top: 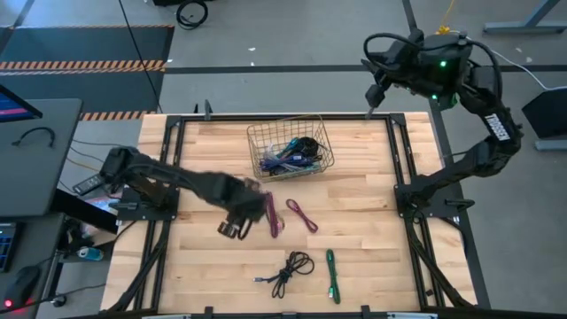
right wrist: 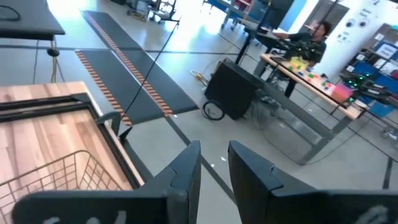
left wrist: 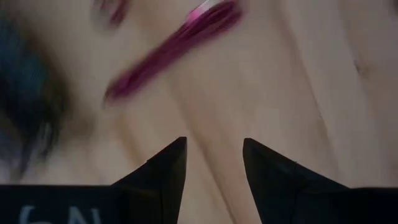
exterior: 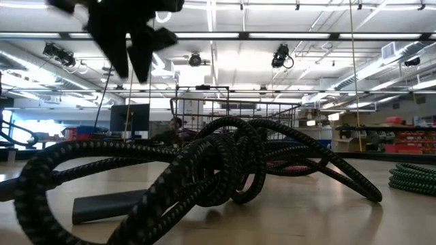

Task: Pick and place USB-C Cables
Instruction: Put the pink charger cable into the wire basket

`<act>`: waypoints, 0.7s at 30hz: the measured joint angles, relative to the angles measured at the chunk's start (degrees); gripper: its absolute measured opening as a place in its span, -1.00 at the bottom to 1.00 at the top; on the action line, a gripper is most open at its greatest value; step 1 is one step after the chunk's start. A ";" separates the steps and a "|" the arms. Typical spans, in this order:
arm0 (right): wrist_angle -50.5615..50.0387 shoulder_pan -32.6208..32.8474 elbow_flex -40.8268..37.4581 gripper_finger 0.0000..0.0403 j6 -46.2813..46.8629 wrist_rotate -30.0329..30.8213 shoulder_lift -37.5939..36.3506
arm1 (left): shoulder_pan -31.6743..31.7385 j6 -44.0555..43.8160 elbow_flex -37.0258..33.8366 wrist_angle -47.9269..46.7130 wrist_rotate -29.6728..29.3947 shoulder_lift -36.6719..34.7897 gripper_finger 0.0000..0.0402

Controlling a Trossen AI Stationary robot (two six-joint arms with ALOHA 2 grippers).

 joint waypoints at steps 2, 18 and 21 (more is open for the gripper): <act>-0.17 0.00 -0.02 -0.57 0.02 -0.47 0.38 | -1.71 8.48 -5.31 10.22 0.07 0.02 -0.18; -2.82 0.00 -0.09 -0.57 1.95 -1.92 7.46 | 0.01 25.40 -12.67 31.84 -11.31 0.00 -0.18; -0.86 0.00 -0.15 -0.57 1.86 -1.92 7.86 | 0.65 29.31 -12.67 31.80 -11.29 0.00 -0.18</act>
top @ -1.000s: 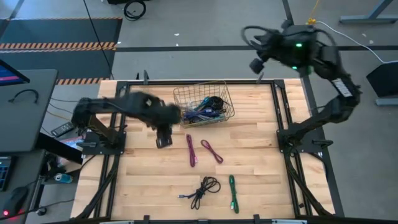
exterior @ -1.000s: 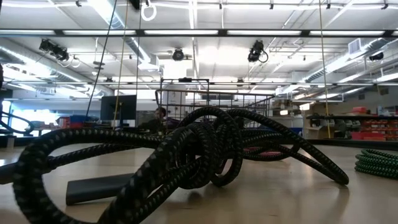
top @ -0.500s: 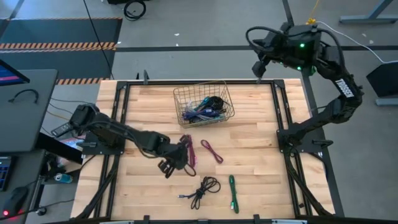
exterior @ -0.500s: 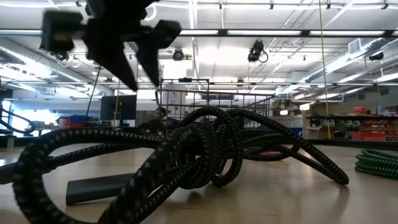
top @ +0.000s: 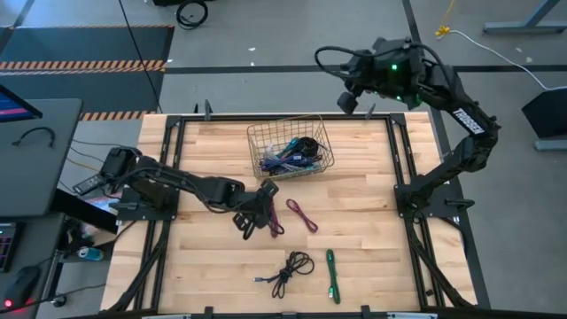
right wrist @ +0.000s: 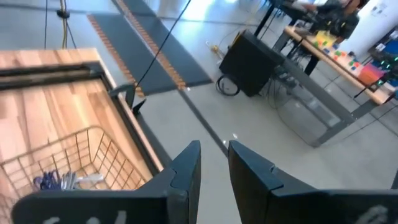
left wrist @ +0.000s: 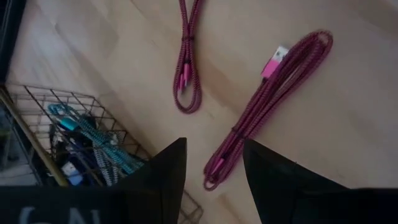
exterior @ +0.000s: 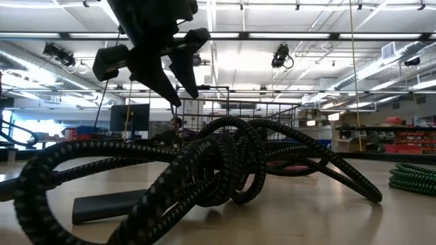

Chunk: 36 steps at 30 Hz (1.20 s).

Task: Pick and place USB-C Cables
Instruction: Put the pink charger cable into the wire basket

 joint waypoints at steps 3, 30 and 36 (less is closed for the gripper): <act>4.12 0.00 0.00 -0.57 -0.33 0.00 -0.44 | 0.61 3.37 0.00 0.02 2.65 -0.01 -0.18; 10.80 0.00 0.07 -0.57 2.24 -3.44 -5.65 | 6.44 20.44 -0.04 3.88 13.51 8.70 -0.18; 10.82 0.00 0.07 -0.57 2.24 -4.78 -5.64 | 7.70 15.17 -0.04 4.22 13.60 8.70 -0.05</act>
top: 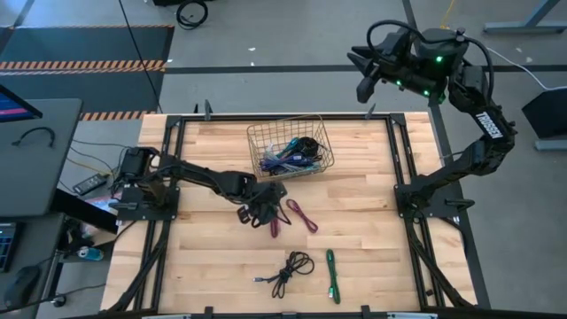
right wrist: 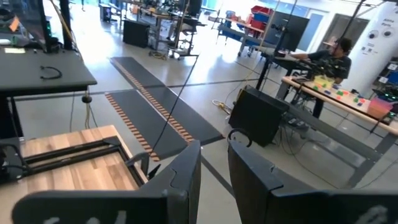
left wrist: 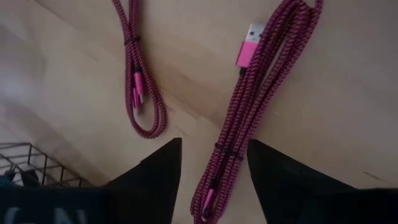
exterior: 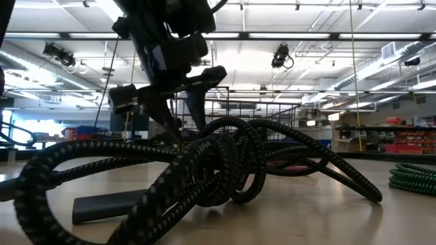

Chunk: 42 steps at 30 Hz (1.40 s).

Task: Pick and place USB-C Cables
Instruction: Put the pink charger cable into the wire basket

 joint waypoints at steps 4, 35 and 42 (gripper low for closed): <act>0.00 0.00 0.00 -0.57 -0.02 -0.14 0.00 | 0.09 0.31 0.00 0.02 -0.03 0.00 0.08; 0.04 0.04 0.00 -0.57 -0.04 -0.11 0.02 | 0.70 8.85 -2.38 5.64 3.95 5.17 0.08; 0.02 0.04 0.00 -0.57 -0.04 -0.03 0.02 | 0.68 4.97 -2.38 5.14 3.58 5.29 -0.04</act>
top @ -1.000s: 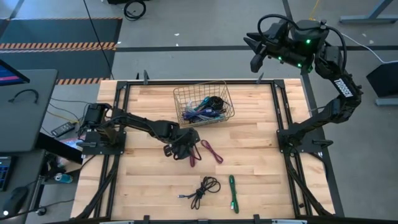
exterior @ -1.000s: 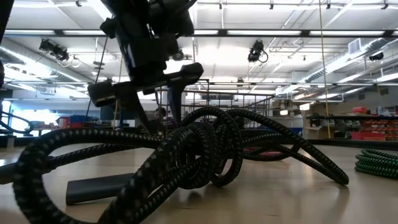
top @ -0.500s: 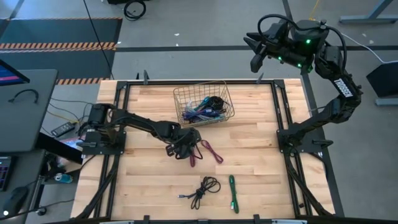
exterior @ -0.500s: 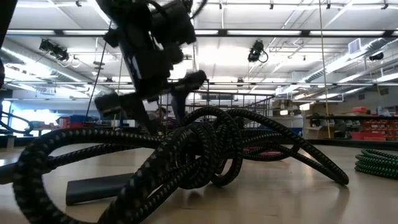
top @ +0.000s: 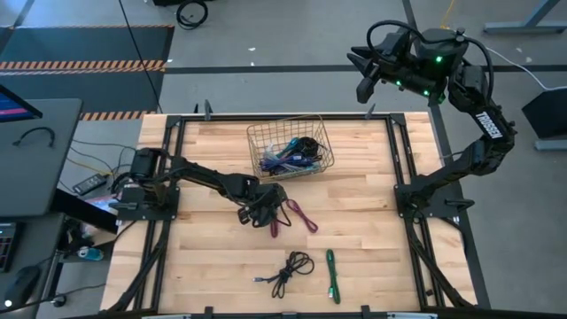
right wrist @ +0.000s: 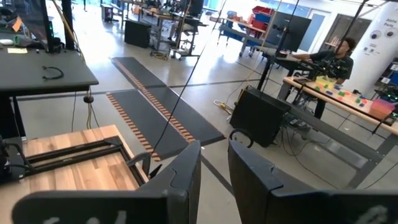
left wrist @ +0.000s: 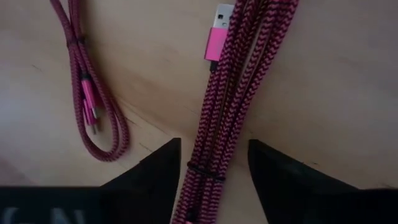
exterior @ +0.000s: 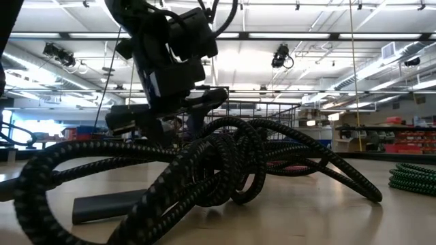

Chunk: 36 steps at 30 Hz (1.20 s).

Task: Pick and place USB-C Cables
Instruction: Put the pink charger cable into the wire basket

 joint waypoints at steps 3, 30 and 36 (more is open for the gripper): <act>0.00 0.00 0.00 -0.57 -0.12 0.00 0.00 | -0.28 -3.77 0.02 -1.02 -0.13 0.07 -0.23; -0.51 0.00 0.00 -0.57 -0.63 0.48 0.00 | -0.85 -36.87 26.71 -26.95 -3.21 0.04 -0.90; -1.84 0.00 0.00 -0.57 -0.63 0.48 0.00 | 1.00 -42.17 41.83 -35.88 -5.02 -0.10 -0.90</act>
